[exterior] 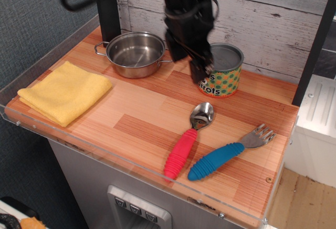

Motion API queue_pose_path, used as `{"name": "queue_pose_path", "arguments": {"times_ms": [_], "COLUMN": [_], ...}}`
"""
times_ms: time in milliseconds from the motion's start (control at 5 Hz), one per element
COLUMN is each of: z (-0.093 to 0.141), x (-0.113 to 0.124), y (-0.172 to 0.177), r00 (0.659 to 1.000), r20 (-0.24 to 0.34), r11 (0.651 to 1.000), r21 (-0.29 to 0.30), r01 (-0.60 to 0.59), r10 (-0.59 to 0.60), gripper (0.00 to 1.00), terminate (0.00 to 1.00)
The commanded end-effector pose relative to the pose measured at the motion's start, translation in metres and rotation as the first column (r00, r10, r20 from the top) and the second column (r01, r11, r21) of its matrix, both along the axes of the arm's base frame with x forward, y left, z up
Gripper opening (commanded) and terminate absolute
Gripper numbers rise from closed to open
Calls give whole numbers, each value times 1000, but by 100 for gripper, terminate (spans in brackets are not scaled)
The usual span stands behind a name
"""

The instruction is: Move the can to the back of the counter

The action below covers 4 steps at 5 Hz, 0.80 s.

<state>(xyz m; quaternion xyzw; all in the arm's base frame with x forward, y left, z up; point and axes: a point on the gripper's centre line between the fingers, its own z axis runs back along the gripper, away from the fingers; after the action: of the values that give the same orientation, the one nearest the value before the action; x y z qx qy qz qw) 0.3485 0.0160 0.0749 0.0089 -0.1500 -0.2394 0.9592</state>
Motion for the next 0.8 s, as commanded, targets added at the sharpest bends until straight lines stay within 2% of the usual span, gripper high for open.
{"name": "queue_pose_path", "arguments": {"times_ms": [0,200,400,600], "z": [43,48,50,52], "x": [-18,-20,-15,-8], "y": [42,56,70,89], "r00": [983,952,906,790], "r20": [-20,-18,-12,-28], "r11": [979,952,905,790], "r21": [-85,2,38,31], "r01": [-183,-306,-423,-612], "r10": [182,306,424,613], "gripper": [100,100,100,100], "terminate": [0,0,0,0]}}
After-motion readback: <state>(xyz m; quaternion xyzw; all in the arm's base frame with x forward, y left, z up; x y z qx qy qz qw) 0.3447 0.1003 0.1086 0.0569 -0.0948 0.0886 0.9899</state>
